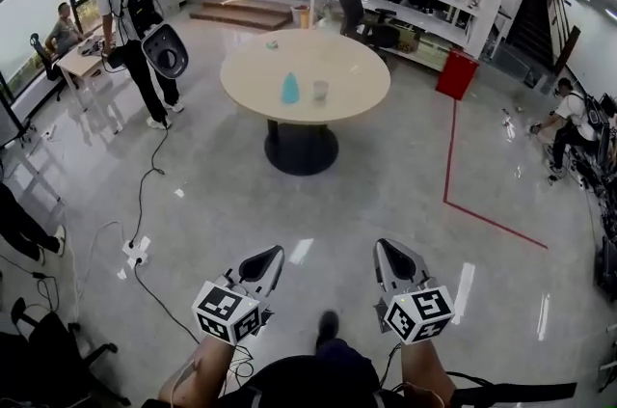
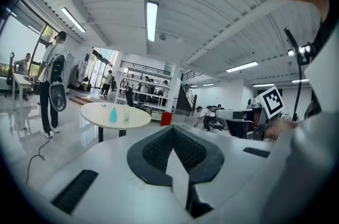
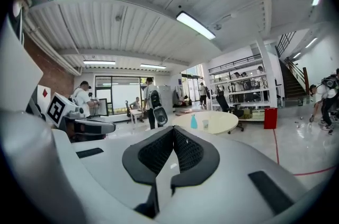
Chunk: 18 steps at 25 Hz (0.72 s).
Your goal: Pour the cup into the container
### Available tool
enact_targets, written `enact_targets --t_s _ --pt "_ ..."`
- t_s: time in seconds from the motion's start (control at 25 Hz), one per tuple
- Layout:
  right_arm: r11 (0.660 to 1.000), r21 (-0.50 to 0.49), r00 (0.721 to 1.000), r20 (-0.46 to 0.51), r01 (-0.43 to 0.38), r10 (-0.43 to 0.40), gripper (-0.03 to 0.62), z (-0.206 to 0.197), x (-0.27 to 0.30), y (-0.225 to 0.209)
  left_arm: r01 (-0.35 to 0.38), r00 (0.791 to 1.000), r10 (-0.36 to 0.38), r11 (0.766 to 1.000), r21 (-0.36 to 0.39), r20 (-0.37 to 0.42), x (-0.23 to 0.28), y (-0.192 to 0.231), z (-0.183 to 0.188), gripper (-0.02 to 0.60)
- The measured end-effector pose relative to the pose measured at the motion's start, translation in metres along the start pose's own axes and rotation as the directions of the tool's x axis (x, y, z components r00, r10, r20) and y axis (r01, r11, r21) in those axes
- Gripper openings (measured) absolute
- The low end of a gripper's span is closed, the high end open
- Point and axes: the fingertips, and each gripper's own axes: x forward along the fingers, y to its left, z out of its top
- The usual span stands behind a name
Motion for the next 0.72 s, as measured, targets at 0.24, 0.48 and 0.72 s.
enact_targets --t_s 0.24,0.48,0.72 --pt "0.998 0.006 0.997 0.037 -0.062 0.062 0.003 0.025 0.064 -0.072 -0.059 0.998 0.059 0.998 0.012 0.008 0.078 0.025 0.031 -0.005" --pt "0.993 -0.024 0.993 0.038 -0.114 0.115 0.003 0.041 0.114 -0.161 -0.131 0.991 0.131 0.991 -0.004 -0.004 0.163 0.029 0.038 -0.005" --pt "0.992 -0.008 0.991 0.034 -0.127 0.127 0.003 0.045 0.191 -0.167 -0.128 0.992 0.128 0.991 -0.030 0.004 0.201 0.087 0.052 -0.005"
